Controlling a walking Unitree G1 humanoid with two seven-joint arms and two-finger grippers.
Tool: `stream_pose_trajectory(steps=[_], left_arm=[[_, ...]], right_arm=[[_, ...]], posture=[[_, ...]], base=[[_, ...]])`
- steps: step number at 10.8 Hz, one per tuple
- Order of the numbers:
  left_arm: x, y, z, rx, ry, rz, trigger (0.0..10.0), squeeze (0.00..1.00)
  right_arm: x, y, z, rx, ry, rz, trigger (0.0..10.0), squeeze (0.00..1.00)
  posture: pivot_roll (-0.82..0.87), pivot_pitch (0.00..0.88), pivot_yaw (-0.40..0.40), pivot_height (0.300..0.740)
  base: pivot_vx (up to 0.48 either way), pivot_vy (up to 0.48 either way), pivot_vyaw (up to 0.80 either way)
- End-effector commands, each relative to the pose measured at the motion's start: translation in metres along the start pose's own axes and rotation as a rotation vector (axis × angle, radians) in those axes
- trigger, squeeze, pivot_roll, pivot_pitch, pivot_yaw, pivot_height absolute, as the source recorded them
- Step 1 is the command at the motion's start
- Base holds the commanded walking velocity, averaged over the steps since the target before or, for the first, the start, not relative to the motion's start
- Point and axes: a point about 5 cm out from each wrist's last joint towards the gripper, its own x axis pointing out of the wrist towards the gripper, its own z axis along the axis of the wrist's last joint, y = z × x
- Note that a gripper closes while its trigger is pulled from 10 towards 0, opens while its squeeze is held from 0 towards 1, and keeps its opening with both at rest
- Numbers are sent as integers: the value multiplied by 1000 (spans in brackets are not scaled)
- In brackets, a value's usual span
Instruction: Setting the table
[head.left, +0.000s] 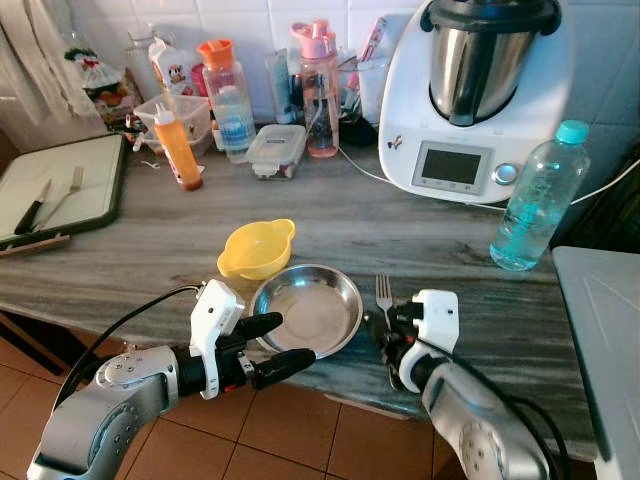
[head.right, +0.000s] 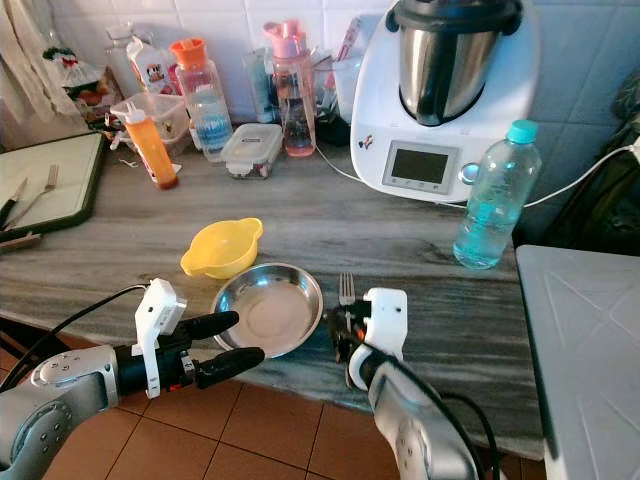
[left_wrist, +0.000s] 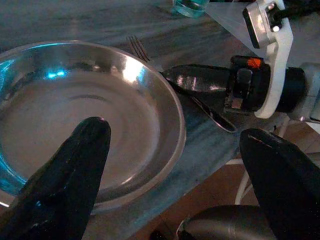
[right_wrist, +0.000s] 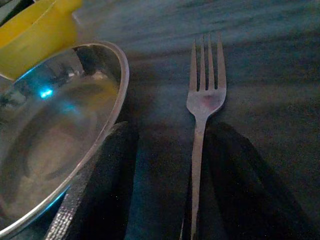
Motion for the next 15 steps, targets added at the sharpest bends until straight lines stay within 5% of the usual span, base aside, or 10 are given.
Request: stream_pose_trajectory(steps=[1, 9, 15], left_arm=[[-2, 2, 2, 16, 4, 6, 10000, 0], [-5, 5, 8, 19, -60, 81, 10000, 0], [-6, 4, 6, 6, -86, 124, 10000, 0]], right_arm=[[-2, -4, -13, -5, 56, -25, 10000, 1000], [-10, -22, 5, -109, -60, -118, 10000, 1000], [-33, -26, 27, -115, -227, -81, 10000, 1000]], posture=[[72, 13, 100, 740], [64, 4, 90, 740], [57, 3, 87, 740]], base=[[0, 0, 0], [0, 0, 0], [0, 0, 0]])
